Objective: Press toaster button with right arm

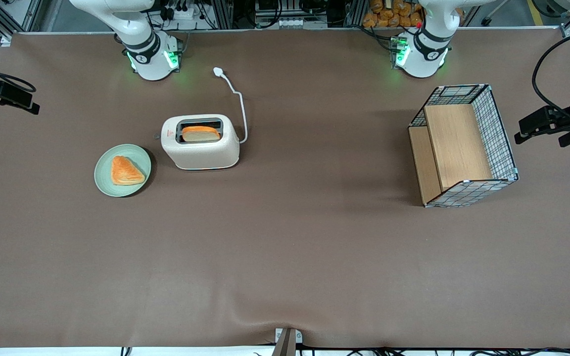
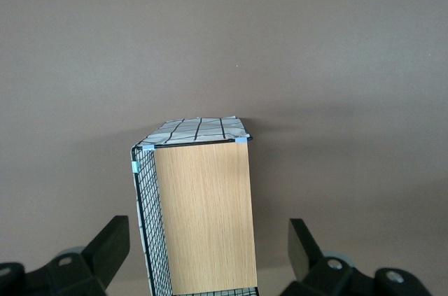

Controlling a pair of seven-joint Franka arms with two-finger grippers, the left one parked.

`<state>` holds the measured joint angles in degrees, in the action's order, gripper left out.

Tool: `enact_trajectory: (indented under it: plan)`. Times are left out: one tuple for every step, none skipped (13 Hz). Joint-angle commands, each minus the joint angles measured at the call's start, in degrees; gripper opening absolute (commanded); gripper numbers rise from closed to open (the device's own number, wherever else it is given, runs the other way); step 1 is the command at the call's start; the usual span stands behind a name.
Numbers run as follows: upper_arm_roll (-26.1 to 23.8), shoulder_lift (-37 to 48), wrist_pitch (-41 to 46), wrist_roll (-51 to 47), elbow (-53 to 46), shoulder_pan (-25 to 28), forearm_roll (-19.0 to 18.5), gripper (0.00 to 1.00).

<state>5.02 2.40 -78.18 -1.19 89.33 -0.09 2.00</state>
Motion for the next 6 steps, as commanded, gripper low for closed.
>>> enact_trajectory:
  plan:
    - [-0.54,-0.2,0.84,-0.84,-0.91,-0.09,-1.12,1.0]
    - [-0.54,-0.2,0.84,-0.92,-0.82,-0.09,-1.12,1.0]
    - [-0.54,-0.29,0.84,-0.84,-0.82,-0.09,-1.12,1.0]
    - [-0.54,-0.29,0.84,-0.57,-0.82,-0.09,-1.12,1.0]
    - [-0.54,-0.38,0.75,-0.4,-0.73,-0.17,-1.12,1.0]
    - [-0.54,-0.38,0.75,-0.31,-0.65,-0.26,-1.21,1.0]
